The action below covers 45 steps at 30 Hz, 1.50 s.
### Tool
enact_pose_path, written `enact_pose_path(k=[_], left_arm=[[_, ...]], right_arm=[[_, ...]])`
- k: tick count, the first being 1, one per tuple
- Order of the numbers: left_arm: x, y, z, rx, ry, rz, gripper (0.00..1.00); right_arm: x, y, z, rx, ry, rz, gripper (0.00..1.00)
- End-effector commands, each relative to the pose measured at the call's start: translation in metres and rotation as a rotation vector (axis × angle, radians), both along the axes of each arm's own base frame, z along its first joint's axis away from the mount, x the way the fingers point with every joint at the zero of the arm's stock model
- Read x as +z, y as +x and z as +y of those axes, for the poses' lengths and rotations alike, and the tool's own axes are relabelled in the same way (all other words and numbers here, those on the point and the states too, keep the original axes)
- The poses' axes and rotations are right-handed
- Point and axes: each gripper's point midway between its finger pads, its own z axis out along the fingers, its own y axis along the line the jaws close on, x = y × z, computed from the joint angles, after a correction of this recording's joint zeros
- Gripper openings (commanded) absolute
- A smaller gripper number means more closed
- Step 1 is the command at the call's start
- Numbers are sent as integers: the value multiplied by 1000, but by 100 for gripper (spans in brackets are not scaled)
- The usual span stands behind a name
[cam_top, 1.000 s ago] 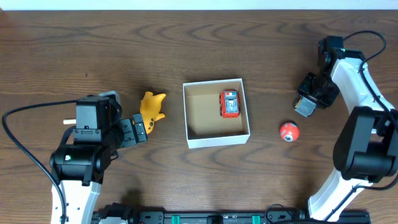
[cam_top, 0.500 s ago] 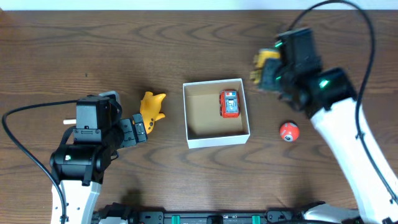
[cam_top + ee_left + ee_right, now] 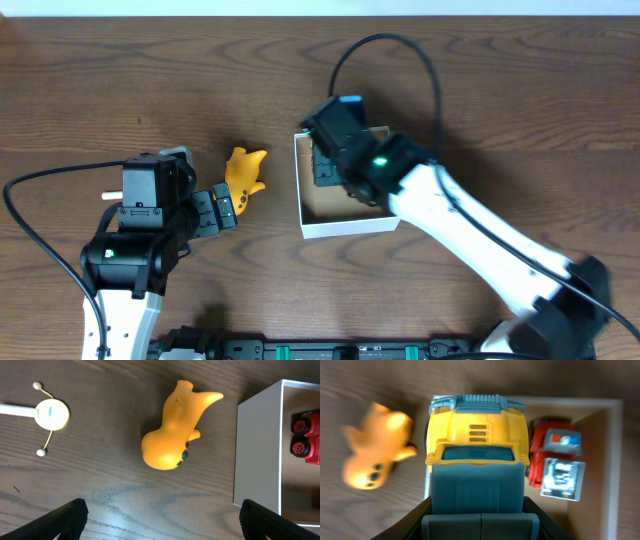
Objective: Pack container
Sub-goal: 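Carry the dump truck into the box beside the red truck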
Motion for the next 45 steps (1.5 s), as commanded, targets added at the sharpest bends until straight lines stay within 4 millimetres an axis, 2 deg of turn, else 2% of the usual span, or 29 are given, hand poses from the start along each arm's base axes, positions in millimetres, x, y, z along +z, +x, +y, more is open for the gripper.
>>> enact_pose_path(k=[1,6,9,18,26,28,33,41,45], left_arm=[[6,2,0,-8,-2,-14,98],[6,2,0,-7,-1,-14,98],[6,2,0,-7,-1,-14,98],[5,0,0,-7,-1,-7,98],[5,0,0,-7,-1,-7,98],[5,0,0,-7,-1,-7,98],[5,0,0,-7,-1,-7,98],[5,0,0,-8,-1,-6,98],[5,-1,0,-8,-1,-2,98]], right_arm=[[-17,7,-1,-49,-32,13,1],[-44,14,-7,-71,-80,59,2],[-52,21,-14,-93,-98,66,1],[-69,37,-36,-153,-127,94,1],[-72,38,-37,-149,-134,98,2],[-72,38,-37,-148,-135,98,9],[-72,38,-37,-148,-135,99,41],[-73,35,-37,-145,-141,105,45],[-74,34,-39,-145,-147,110,53]])
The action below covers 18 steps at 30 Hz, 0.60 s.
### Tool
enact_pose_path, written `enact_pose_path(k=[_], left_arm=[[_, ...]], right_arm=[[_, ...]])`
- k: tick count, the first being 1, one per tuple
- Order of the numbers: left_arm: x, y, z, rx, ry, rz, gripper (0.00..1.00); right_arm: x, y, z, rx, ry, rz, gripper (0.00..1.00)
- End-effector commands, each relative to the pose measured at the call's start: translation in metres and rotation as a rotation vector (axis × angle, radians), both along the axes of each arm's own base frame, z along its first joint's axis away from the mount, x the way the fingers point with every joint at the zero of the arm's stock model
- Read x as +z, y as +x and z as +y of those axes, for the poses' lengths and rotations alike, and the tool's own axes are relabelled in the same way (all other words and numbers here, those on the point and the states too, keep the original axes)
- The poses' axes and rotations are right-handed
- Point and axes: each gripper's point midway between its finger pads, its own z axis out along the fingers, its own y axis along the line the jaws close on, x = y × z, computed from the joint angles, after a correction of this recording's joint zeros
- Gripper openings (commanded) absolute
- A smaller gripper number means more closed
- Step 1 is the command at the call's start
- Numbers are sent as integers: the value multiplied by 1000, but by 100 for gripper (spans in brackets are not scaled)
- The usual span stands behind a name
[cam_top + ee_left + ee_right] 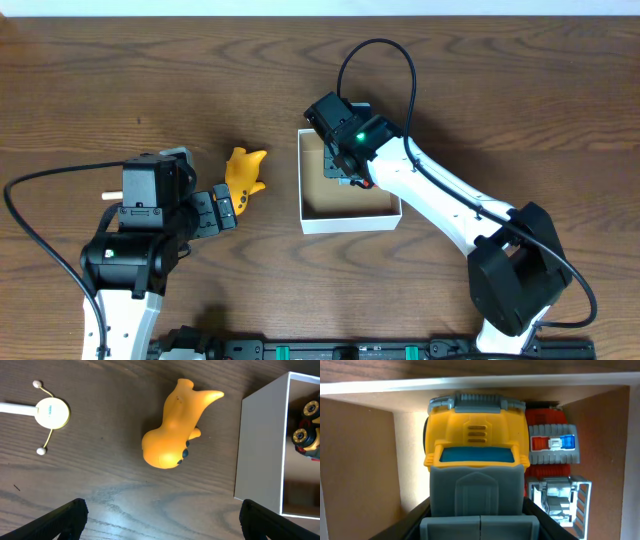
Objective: Pack container
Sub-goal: 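Carry the dump truck into the box beside the red truck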
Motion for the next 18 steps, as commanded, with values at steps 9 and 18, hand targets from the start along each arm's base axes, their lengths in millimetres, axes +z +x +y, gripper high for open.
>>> enact_pose_path(k=[9,18], left_arm=[[5,0,0,-8,-1,-6,98],[5,0,0,-8,-1,-6,98]], right_arm=[[-1,2,-7,-17,-29,0,57],[0,4,-5,-6,-25,-10,47]])
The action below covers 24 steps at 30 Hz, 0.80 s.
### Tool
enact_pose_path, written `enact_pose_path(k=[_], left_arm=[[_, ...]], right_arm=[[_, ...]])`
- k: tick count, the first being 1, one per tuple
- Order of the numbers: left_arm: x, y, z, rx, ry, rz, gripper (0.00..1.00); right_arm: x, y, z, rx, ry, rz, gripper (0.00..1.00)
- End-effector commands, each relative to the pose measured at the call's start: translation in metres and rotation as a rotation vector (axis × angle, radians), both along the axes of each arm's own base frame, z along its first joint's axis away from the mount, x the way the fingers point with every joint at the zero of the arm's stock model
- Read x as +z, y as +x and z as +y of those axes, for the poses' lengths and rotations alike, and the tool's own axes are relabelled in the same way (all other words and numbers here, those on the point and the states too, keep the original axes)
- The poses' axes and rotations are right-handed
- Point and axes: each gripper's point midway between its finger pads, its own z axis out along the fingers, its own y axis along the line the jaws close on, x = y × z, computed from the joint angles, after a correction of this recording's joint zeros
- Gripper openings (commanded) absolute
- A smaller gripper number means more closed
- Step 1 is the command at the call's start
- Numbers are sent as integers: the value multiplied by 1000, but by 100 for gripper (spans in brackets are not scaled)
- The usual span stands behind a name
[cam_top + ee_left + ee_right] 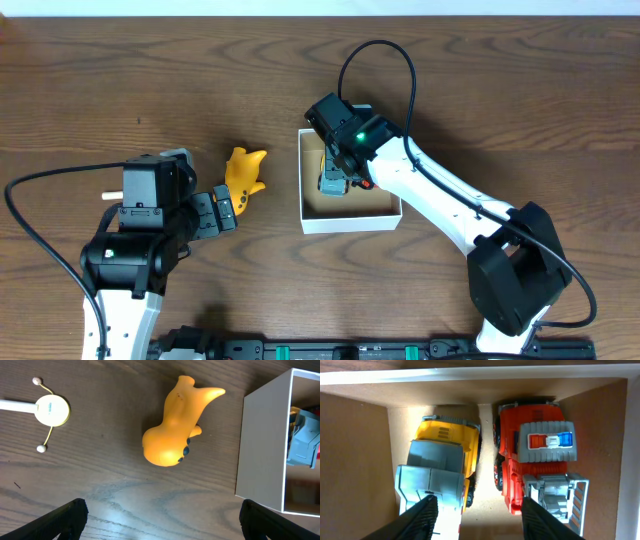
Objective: Pack container
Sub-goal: 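Carry the dump truck into the box beside the red truck, then push the dump truck down into the box and open the right gripper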
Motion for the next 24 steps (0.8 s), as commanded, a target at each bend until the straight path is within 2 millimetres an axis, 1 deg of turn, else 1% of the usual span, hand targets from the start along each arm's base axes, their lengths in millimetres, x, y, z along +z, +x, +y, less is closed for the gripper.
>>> enact_pose_path(k=[1,2,6,12,17,24], left_arm=[[6,2,0,-8,-1,-15,98],[6,2,0,-8,-1,-15,98],[6,2,0,-8,-1,-15,98],[6,2,0,-8,-1,-15,98],[6,2,0,-7,-1,-15,98],[6,1,0,-7,-1,-12,98]], right_arm=[[1,7,0,13,-13,-24,37],[2,8,1,31,-16,-30,27],[3,6,9,89,-24,-41,1],[5,-4,32,210,-33,-62,1],[5,-15,49,253,-26,-70,1],[7,-12,55,255,-8,-92,1]])
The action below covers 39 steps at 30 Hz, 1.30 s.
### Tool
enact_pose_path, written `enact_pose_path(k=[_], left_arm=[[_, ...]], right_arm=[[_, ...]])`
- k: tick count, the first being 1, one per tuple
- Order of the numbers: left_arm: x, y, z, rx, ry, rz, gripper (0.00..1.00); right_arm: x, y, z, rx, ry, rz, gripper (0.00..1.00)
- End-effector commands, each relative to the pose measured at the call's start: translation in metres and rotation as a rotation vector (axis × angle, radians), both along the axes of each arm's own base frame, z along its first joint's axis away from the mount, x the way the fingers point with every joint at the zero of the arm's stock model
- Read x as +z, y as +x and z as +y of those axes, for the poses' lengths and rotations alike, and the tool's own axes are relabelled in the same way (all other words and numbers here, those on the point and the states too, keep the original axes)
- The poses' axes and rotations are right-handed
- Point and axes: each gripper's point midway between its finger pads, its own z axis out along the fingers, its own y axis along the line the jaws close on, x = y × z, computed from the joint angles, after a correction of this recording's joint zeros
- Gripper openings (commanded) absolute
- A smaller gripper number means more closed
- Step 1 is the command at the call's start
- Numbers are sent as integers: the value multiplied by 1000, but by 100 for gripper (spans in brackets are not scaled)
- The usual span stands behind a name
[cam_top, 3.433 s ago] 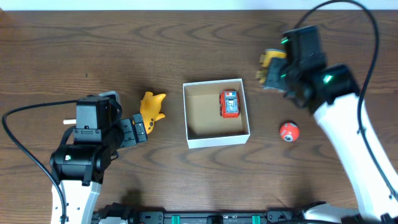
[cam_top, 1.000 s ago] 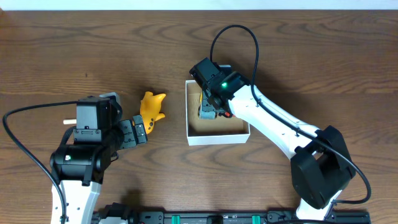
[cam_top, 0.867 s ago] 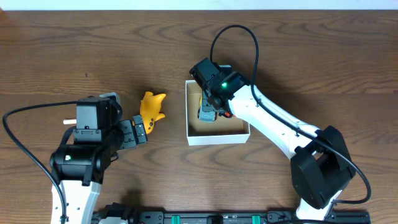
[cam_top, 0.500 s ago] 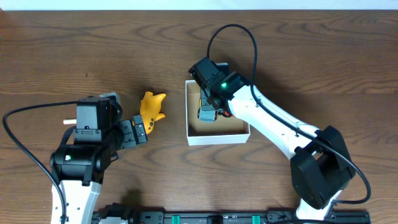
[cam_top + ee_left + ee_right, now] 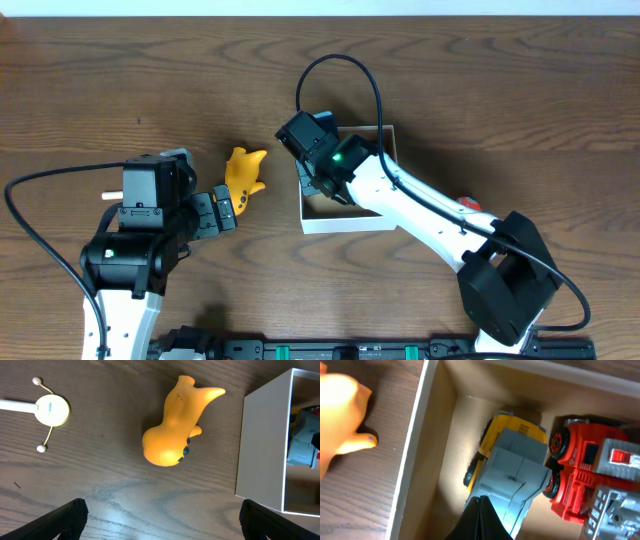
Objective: Pack container
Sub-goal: 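Push the dump truck down into the box and open the right gripper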
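The white box (image 5: pixel 348 226) stands mid-table. Inside it, a yellow and grey truck (image 5: pixel 512 457) lies askew beside a red fire truck (image 5: pixel 592 462). My right gripper (image 5: pixel 481 501) hangs over the grey truck's back by the box's left wall (image 5: pixel 415 435), fingers pressed together with nothing between them. It also shows in the overhead view (image 5: pixel 322 182). An orange toy animal (image 5: pixel 175 425) lies on the table left of the box (image 5: pixel 262 445). My left gripper (image 5: pixel 162 517) is open just short of the orange toy (image 5: pixel 244 170) and apart from it.
A white stick with a yellow disc (image 5: pixel 50 412) lies on the table left of the orange toy. A small red thing (image 5: pixel 468 204) peeps out beside the right arm. Black cables loop behind both arms.
My right gripper has gone from open to shut, empty, and now sits further left over the box's left side. The yellow truck lies more askew. The left arm is unchanged.
My right gripper first held the yellow truck over the box's left edge, then held it down inside next to the red fire truck. Then it was open, with the truck resting in the box. Now it is shut and empty. The left gripper stayed open by the orange toy.
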Motion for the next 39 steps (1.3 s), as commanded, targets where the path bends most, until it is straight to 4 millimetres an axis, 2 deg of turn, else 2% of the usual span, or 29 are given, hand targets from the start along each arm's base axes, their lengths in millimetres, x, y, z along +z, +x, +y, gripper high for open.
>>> enact_pose_path(k=[1,7,13,21,27,33,39], left_arm=[[6,1,0,-7,-1,-12,98],[6,1,0,-7,-1,-12,98],[6,1,0,-8,-1,-12,98],[6,1,0,-7,-1,-12,98],[6,1,0,-7,-1,-12,98],[5,1,0,-7,-1,-8,98],[5,1,0,-7,-1,-8,98]], right_arm=[[0,6,2,7,-7,-22,1],[-13,6,13,56,11,1,1],[-31,6,12,53,-18,27,1],[-47,12,8,38,-45,30,1],[-46,27,-2,0,-55,-6,1],[-45,40,-20,-76,-77,-26,1],[-45,42,-24,-93,-72,-22,1]])
